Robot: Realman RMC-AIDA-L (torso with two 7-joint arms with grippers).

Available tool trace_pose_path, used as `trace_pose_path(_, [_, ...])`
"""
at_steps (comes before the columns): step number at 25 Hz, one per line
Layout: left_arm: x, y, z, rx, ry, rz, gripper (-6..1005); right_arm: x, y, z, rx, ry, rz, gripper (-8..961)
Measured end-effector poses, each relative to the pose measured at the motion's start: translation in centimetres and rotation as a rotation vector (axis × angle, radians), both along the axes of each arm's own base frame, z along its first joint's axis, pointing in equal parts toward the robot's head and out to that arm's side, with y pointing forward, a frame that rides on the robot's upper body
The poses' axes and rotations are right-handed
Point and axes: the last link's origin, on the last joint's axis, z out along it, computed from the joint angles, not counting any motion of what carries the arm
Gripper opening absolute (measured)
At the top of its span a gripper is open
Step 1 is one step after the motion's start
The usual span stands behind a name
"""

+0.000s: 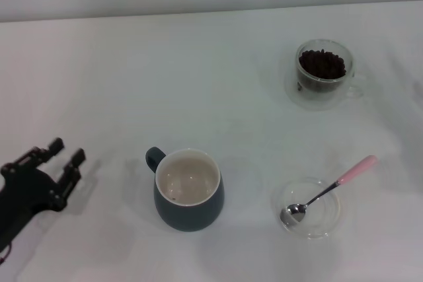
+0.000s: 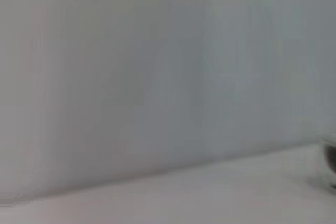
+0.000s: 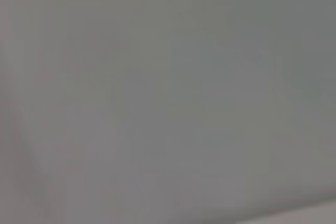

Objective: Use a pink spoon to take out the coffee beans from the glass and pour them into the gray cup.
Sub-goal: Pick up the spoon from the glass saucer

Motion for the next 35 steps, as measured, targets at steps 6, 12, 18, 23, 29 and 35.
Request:
trace_pose_path(6, [0.0,0.7,2.2,0.15,-0.012,-0.016,408,0.0,-1.7,0.7,-0.152,0.243,0.0,825])
trace_pose_path(12, [-0.4,1.1,5.5,0.347,-0.08,0.021,408,-1.2,-3.0,-0.7,-0.3,0.46,0.035,826])
trace_pose_path(18, [-0.8,1.2,6.8,0.456,-0.021,0.024,408,-1.7,-4.5,-3.6,-0.429,0.559,-0.003,826])
trace_pose_path(23, [-0.7,1.0,7.2,0.491,-0.018,0.005,409,-1.8,-5.4,-5.1,-0.489,0.578,-0.028,826])
trace_pose_path(29, [-0.5,1.3,7.6,0.517,-0.028,0.004,409,-2.1,-5.7,-6.0,-0.52,0.594,-0.034,821])
trace_pose_path(35, [-0.4,1.7,8.0,0.546,-0.035,0.011,409,-2.7,-5.7,-6.9,-0.537,0.612,-0.016,813])
